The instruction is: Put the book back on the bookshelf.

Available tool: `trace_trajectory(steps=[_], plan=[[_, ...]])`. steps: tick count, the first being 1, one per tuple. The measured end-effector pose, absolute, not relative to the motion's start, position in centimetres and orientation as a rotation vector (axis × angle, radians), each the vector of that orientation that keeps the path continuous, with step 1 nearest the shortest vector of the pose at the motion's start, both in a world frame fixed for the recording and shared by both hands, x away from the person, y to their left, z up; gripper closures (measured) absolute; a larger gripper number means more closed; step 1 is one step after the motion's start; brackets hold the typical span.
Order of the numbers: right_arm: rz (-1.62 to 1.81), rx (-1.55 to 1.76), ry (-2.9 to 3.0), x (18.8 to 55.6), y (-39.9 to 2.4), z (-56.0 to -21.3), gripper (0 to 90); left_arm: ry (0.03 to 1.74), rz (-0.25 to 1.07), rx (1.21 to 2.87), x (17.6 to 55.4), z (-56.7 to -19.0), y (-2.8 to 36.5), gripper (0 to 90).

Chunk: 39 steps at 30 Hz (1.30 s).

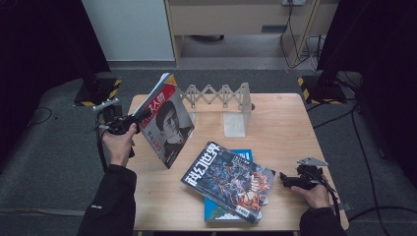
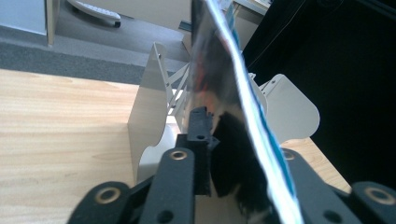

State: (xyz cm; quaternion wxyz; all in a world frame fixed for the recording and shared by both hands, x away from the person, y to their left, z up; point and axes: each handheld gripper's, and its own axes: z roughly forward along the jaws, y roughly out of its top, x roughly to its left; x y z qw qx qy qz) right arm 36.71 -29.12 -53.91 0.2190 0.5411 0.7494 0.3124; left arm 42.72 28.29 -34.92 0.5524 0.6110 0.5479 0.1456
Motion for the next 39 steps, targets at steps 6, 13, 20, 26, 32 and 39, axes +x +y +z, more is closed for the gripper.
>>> trace_trajectory(steps=[6, 13, 20, 26, 32, 39], plan=[[0.865, 1.495, 2.074, 36.7, -29.1, -53.9, 1.4, 1.329, 0.377, 1.484, 43.2, -34.0, 27.6, 80.2], [0.865, 1.498, 2.074, 36.7, -29.1, -53.9, 1.4, 1.332, 0.482, 1.476, 43.1, -33.8, 26.6, 86.2], [0.864, 1.493, 2.077, 36.8, -29.1, -53.9, 1.1, 1.296, 0.71, 1.452, 44.3, -32.6, 24.5, 86.2], [0.866, 1.491, 2.077, 36.8, -29.1, -53.9, 1.0, 1.303, 0.774, 1.434, 45.5, -33.2, 23.8, 86.2], [0.866, 1.491, 2.077, 36.8, -29.1, -53.9, 1.0, 1.307, 0.813, 1.434, 45.9, -34.4, 23.5, 86.2], [0.866, 1.489, 2.078, 36.8, -29.1, -53.9, 1.0, 1.3, 0.755, 1.449, 45.7, -34.5, 23.9, 85.0]])
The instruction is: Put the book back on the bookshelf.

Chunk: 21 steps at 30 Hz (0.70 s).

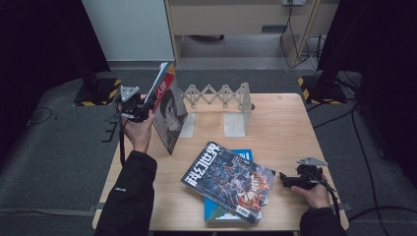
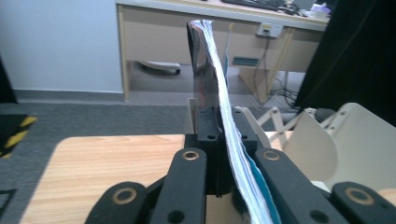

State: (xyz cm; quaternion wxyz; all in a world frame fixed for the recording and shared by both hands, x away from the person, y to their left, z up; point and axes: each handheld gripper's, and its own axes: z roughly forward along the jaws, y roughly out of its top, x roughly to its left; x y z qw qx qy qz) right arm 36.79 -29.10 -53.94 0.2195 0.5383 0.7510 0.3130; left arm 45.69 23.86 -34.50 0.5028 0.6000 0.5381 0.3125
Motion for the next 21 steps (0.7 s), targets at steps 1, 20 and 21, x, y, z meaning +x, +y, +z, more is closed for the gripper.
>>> trace_trajectory(steps=[1, 20, 21], plan=[[0.866, 1.489, 2.077, 36.8, -29.1, -53.9, 1.1, 1.3, 0.732, 1.444, 45.6, -34.5, 24.0, 84.1], [0.869, 1.477, 2.089, 36.8, -29.1, -53.9, 1.0, 1.39, 0.745, 1.49, 48.0, -33.6, 23.2, 86.0], [0.869, 1.477, 2.089, 36.8, -29.1, -53.9, 1.0, 1.395, 0.755, 1.479, 48.0, -33.6, 23.1, 86.0]])
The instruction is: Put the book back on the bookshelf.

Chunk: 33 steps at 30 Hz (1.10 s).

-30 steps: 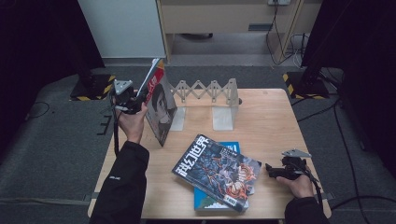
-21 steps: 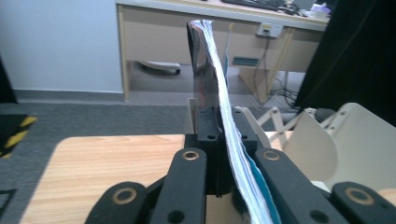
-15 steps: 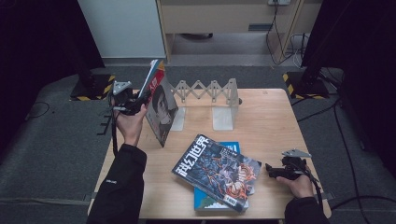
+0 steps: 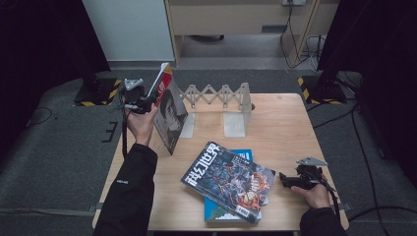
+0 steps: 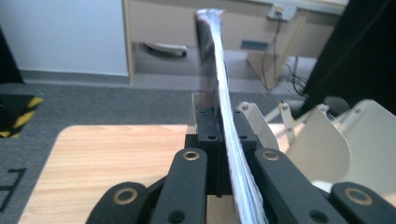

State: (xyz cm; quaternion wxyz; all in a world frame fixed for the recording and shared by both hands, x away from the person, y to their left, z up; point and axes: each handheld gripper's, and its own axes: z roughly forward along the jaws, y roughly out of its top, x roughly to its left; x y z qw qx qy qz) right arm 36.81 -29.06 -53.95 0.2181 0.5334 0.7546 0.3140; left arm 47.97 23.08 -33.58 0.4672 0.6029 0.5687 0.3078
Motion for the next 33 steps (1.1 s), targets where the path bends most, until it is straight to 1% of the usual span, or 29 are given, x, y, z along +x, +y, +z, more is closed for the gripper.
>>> trace_trajectory(steps=[4, 9, 17, 21, 26, 28, 31, 33], plan=[[0.87, 1.477, 2.09, 36.8, -29.1, -53.9, 1.0, 1.382, 0.792, 1.462, 48.3, -33.6, 22.8, 86.1], [0.869, 1.473, 2.094, 36.8, -29.1, -53.9, 1.0, 1.36, 0.837, 1.522, 48.5, -33.4, 21.9, 86.1], [0.871, 1.476, 2.091, 36.8, -29.0, -53.9, 1.0, 1.348, 0.885, 1.563, 48.2, -33.1, 22.0, 86.1], [0.87, 1.475, 2.095, 36.8, -29.0, -53.9, 1.0, 1.341, 0.894, 1.596, 48.3, -33.4, 21.8, 86.0], [0.87, 1.475, 2.095, 36.8, -29.0, -53.9, 1.0, 1.332, 0.864, 1.583, 48.2, -33.5, 21.9, 85.2], [0.87, 1.475, 2.095, 36.8, -29.0, -53.9, 1.0, 1.319, 0.858, 1.569, 48.0, -33.5, 22.1, 81.0], [0.87, 1.472, 2.095, 36.8, -29.1, -53.9, 1.0, 1.28, 0.844, 1.53, 47.3, -33.7, 22.4, 70.5], [0.871, 1.478, 2.092, 36.8, -29.0, -53.9, 1.0, 1.27, 0.849, 1.522, 47.0, -33.7, 22.5, 65.5]])
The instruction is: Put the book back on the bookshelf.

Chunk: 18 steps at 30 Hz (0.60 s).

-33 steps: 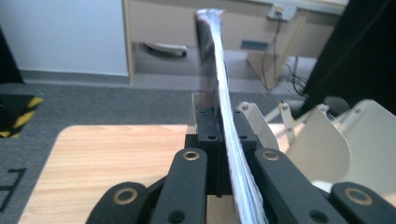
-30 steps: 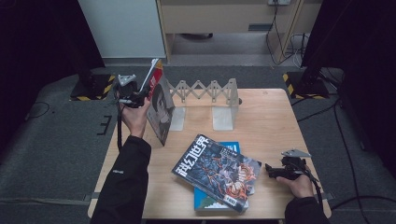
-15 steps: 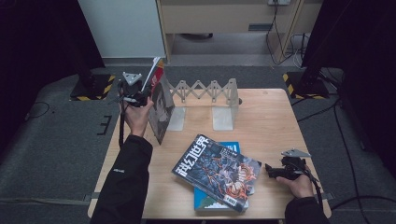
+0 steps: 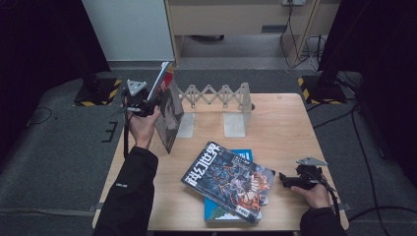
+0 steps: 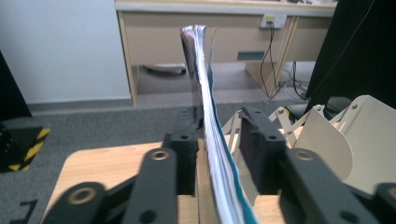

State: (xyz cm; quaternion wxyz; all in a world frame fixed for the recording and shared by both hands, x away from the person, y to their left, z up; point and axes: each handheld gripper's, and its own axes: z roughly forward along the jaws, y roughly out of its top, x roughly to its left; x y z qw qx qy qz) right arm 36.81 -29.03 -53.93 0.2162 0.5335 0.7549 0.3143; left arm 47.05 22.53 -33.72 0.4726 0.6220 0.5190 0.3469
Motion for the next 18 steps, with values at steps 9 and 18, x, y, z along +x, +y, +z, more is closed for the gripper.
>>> trace_trajectory(steps=[9, 18], plan=[[0.87, 1.476, 2.094, 36.8, -29.0, -53.9, 1.0, 1.191, 0.873, 1.473, 44.5, -33.5, 23.7, 48.9], [0.871, 1.475, 2.098, 36.8, -29.0, -53.9, 0.4, 1.139, 0.827, 1.453, 40.6, -33.7, 25.4, 42.6]])
